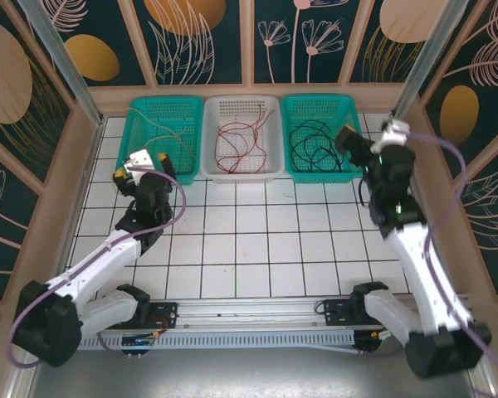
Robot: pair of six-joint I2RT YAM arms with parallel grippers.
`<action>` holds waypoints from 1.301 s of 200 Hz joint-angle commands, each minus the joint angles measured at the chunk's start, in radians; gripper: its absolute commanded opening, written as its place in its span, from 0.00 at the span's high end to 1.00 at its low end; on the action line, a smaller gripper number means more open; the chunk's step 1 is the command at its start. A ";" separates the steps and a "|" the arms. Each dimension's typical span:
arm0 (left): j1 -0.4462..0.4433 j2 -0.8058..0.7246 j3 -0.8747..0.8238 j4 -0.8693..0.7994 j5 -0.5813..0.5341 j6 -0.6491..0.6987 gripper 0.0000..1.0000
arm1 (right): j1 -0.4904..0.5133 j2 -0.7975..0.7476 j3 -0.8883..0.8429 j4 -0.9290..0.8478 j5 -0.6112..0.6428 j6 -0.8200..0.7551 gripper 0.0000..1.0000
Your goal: Untangle the cables
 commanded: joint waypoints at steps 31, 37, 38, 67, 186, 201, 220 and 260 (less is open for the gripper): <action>0.212 0.189 -0.243 0.605 0.104 0.087 0.01 | -0.008 -0.013 -0.496 0.568 0.443 -0.201 0.01; 0.223 0.215 -0.264 0.658 0.111 0.090 0.01 | -0.008 0.033 -0.526 0.629 0.452 -0.223 0.01; 0.225 0.220 -0.267 0.665 0.114 0.092 0.01 | -0.008 0.042 -0.533 0.640 0.452 -0.228 0.01; 0.238 0.332 -0.404 0.962 0.107 0.091 0.01 | -0.031 0.305 -0.683 1.085 0.400 -0.303 0.01; 0.378 0.420 -0.362 0.932 0.559 0.080 0.01 | -0.210 0.687 -0.630 1.314 -0.119 -0.245 0.01; 0.378 0.417 -0.365 0.928 0.562 0.080 0.01 | -0.209 0.686 -0.633 1.318 -0.116 -0.246 0.01; 0.378 0.419 -0.365 0.930 0.565 0.081 0.01 | -0.196 0.688 -0.631 1.320 -0.103 -0.257 0.01; 0.377 0.418 -0.363 0.928 0.565 0.081 0.01 | -0.199 0.688 -0.631 1.318 -0.108 -0.256 0.01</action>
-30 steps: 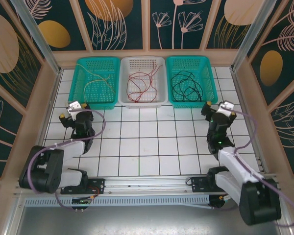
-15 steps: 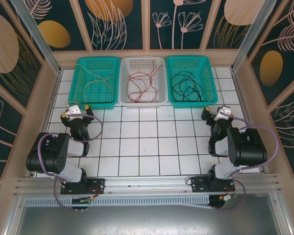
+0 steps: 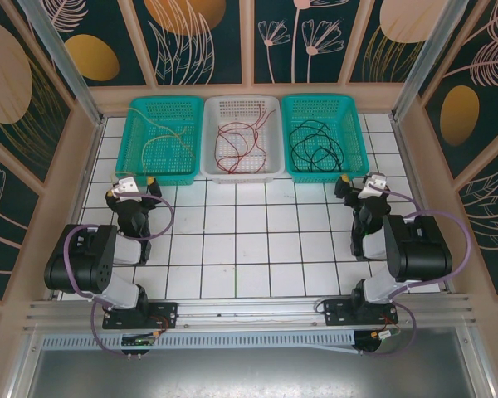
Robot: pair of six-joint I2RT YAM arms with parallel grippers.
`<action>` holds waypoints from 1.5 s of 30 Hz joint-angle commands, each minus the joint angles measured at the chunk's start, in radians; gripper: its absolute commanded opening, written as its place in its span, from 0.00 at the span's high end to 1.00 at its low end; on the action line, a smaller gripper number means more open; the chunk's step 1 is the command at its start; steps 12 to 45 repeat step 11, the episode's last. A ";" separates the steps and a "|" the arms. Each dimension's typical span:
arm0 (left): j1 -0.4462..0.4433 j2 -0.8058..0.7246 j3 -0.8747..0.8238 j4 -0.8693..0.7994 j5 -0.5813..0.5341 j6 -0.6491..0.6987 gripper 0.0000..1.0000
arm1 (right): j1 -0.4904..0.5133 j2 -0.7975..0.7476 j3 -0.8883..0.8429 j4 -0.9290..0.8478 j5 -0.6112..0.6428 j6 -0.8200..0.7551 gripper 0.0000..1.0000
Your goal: Untangle the cables
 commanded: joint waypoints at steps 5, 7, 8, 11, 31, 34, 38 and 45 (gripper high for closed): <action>0.006 -0.008 0.012 0.028 0.014 -0.016 0.01 | 0.006 0.006 0.005 0.023 -0.008 -0.008 0.01; 0.004 -0.007 0.016 0.022 0.041 -0.007 0.01 | -0.014 0.005 0.024 -0.017 -0.075 -0.010 0.01; 0.005 -0.007 0.023 0.009 0.070 0.003 0.01 | -0.014 0.005 0.024 -0.013 -0.076 -0.010 0.01; 0.006 -0.007 0.022 0.009 0.079 0.006 0.01 | -0.012 0.005 0.015 0.003 -0.076 -0.016 0.01; 0.006 -0.007 0.022 0.009 0.079 0.006 0.01 | -0.012 0.005 0.015 0.003 -0.076 -0.016 0.01; 0.006 -0.007 0.022 0.009 0.079 0.006 0.01 | -0.012 0.005 0.015 0.003 -0.076 -0.016 0.01; 0.006 -0.007 0.022 0.009 0.079 0.006 0.01 | -0.012 0.005 0.015 0.003 -0.076 -0.016 0.01; 0.006 -0.007 0.022 0.009 0.079 0.006 0.01 | -0.012 0.005 0.015 0.003 -0.076 -0.016 0.01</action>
